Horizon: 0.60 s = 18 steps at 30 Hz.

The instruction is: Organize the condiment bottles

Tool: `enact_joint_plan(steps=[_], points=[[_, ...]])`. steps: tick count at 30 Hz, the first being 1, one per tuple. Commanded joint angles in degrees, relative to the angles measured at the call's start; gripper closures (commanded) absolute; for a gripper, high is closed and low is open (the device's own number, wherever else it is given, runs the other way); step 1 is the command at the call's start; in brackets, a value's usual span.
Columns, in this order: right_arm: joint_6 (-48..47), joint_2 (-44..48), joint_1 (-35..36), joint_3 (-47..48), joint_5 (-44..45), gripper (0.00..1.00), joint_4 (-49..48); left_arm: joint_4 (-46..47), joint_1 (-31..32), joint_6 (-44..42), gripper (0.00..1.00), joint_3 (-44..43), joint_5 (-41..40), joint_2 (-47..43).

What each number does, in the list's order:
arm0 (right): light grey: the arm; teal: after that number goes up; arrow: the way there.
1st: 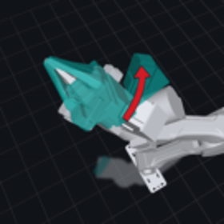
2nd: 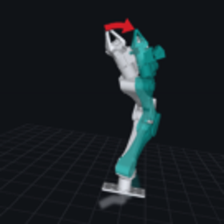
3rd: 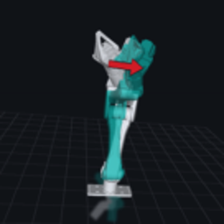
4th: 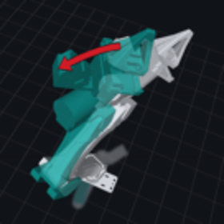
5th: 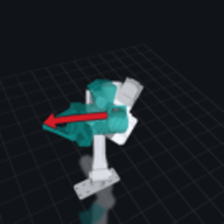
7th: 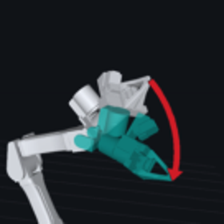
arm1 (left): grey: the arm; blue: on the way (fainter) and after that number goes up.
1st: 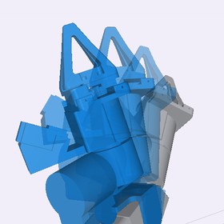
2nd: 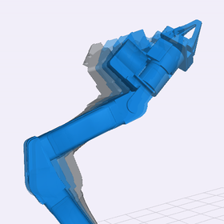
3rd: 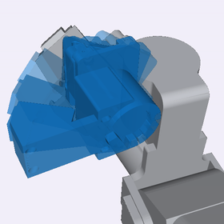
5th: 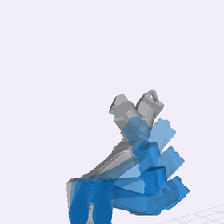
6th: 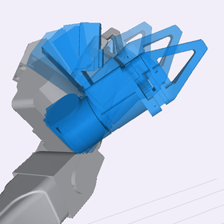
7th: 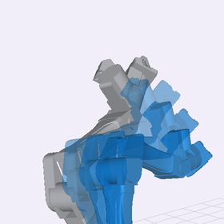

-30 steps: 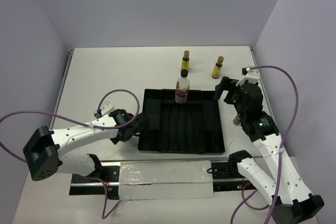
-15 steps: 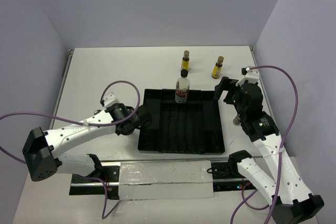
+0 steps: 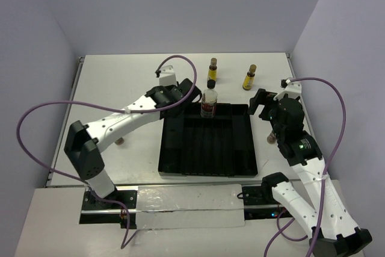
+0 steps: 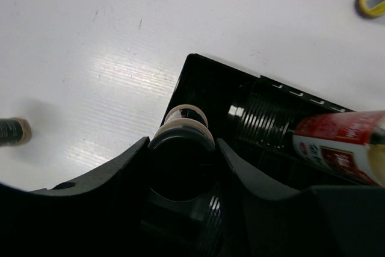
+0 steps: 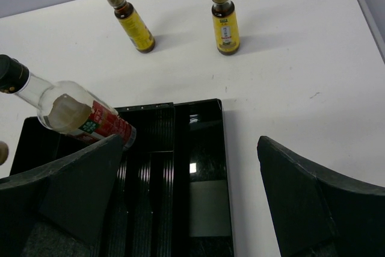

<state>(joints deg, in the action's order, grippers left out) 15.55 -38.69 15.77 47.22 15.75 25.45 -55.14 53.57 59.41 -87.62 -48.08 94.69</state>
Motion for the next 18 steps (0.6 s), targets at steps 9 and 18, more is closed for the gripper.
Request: enact_joint_plan(steps=[9,18], points=[[-0.08,-0.25,0.06,0.95,2.09,0.0,-0.32,10.09,-2.07,-9.13,0.9,-3.59,2.91,9.74],[-0.08,-0.53,0.14,0.84,2.27,0.0,-0.65,13.44,-2.42,-7.11,0.9,-0.43,4.55,12.12]])
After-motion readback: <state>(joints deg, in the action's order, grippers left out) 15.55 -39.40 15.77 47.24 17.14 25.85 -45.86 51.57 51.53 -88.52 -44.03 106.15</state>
